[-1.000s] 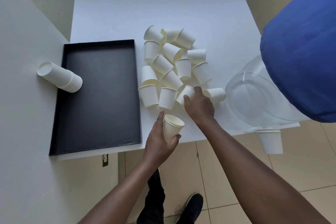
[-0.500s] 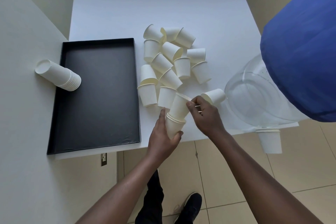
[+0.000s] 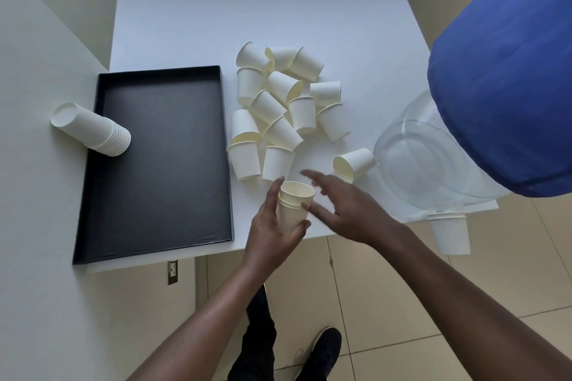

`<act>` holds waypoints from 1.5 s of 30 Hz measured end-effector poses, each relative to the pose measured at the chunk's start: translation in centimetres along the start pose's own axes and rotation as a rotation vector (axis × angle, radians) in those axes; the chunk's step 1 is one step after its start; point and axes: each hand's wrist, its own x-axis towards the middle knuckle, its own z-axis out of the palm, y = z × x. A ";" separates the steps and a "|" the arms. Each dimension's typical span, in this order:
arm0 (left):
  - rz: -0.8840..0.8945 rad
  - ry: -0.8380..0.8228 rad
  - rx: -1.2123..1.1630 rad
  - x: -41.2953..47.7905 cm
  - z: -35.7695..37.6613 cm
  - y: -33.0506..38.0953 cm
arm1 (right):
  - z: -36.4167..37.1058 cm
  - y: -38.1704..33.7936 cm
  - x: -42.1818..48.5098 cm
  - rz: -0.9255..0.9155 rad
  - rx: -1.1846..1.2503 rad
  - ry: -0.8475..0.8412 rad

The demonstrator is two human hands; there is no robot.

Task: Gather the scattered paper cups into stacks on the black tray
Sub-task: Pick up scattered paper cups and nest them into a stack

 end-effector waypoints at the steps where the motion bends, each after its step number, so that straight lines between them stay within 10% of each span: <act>1: -0.006 0.009 0.008 0.0 -0.1 -0.2 | -0.3 0.4 0.3 0.004 0.017 0.112; 3: -0.019 0.022 0.025 0.1 -0.3 -0.5 | -1.0 1.8 1.5 0.029 -0.101 0.271; 8: -0.033 0.031 0.018 0.1 -0.8 -0.8 | -1.4 6.3 4.7 0.157 -0.694 -0.015; 14: -0.066 0.007 0.020 0.0 -1.6 -1.0 | -1.4 8.2 5.6 0.056 -0.844 -0.023; 17: -0.067 0.004 0.016 0.1 -1.9 -1.1 | -1.8 6.7 5.6 0.120 -0.623 0.138; 20: -0.066 0.007 0.022 0.1 -2.0 -1.1 | -2.3 2.8 5.4 0.359 0.247 0.392; 23: -0.061 0.015 0.034 0.4 -2.0 -0.6 | -1.4 -1.1 5.2 0.434 0.922 0.308; 41: -0.050 0.061 -0.003 1.7 -4.4 1.2 | 4.0 -5.0 5.2 0.051 0.206 -0.017; 45: -0.066 0.063 0.032 1.5 -5.3 0.6 | 3.4 -5.1 7.8 0.170 0.240 0.215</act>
